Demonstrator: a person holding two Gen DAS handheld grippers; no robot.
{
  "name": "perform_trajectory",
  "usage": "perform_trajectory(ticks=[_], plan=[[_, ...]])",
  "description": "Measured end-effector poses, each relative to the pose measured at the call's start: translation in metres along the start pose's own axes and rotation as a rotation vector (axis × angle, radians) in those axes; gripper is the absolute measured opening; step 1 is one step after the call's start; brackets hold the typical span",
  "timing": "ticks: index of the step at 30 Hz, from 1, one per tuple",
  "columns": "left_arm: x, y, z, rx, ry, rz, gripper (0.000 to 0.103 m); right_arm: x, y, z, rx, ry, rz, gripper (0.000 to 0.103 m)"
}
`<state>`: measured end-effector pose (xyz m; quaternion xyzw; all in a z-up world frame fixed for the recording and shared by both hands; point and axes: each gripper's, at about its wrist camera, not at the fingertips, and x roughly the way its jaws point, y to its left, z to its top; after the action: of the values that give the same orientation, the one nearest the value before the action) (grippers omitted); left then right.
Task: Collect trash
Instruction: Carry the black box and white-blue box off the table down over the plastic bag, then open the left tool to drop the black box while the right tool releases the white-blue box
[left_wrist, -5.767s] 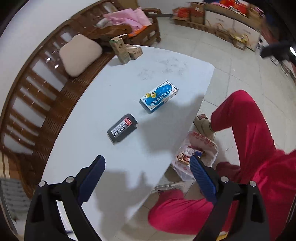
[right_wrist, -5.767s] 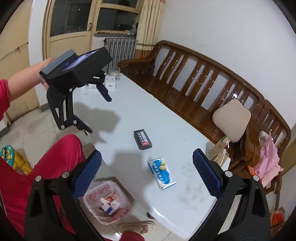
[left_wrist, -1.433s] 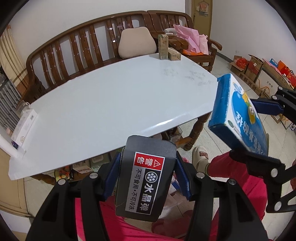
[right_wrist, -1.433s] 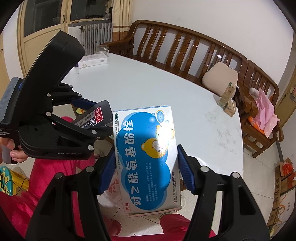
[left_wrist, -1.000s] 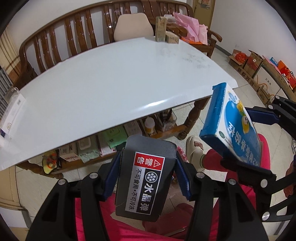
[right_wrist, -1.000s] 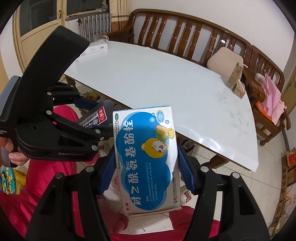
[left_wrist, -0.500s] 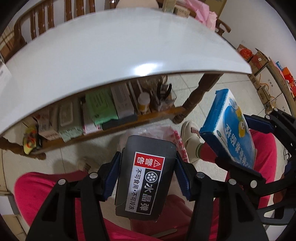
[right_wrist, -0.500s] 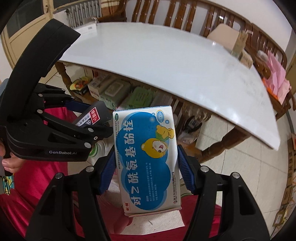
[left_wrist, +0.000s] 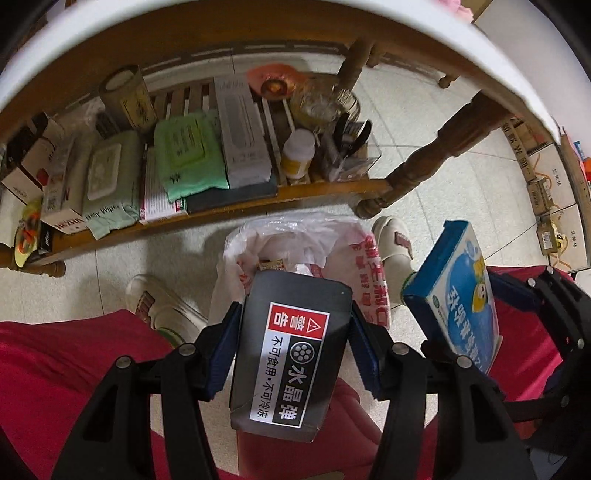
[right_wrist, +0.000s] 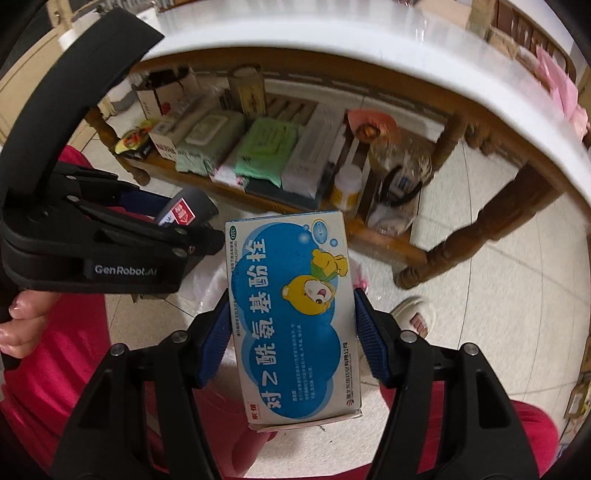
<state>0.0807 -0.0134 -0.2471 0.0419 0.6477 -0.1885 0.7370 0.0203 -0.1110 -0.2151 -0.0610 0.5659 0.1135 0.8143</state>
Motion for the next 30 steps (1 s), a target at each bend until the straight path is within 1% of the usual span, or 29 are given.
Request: perform_trajectory(ticks=[6, 12, 20, 21, 24, 27, 30], plan=[[0.035, 0.004, 0.007, -0.03, 0.059, -0.009, 0.055, 0.038, -0.006, -0.01, 0.054, 0.074, 0.004, 0.062], [0.071, 0.012, 0.017, -0.084, 0.128, -0.023, 0.055, 0.073, -0.011, -0.015, 0.101, 0.139, 0.015, 0.062], [0.115, 0.024, 0.025, -0.157, 0.213, -0.043, 0.053, 0.119, -0.017, -0.02, 0.193, 0.218, 0.066, 0.062], [0.121, 0.026, 0.026, -0.162, 0.223, -0.039, 0.051, 0.123, -0.016, -0.02, 0.197, 0.225, 0.066, 0.062], [0.137, 0.029, 0.027, -0.171, 0.256, -0.024, 0.05, 0.14, -0.017, -0.024, 0.202, 0.255, 0.058, 0.062], [0.146, 0.033, 0.027, -0.183, 0.284, -0.014, 0.05, 0.157, -0.019, -0.028, 0.217, 0.3, 0.083, 0.062], [0.151, 0.034, 0.029, -0.181, 0.291, -0.008, 0.051, 0.168, -0.017, -0.03, 0.2, 0.319, 0.071, 0.062]])
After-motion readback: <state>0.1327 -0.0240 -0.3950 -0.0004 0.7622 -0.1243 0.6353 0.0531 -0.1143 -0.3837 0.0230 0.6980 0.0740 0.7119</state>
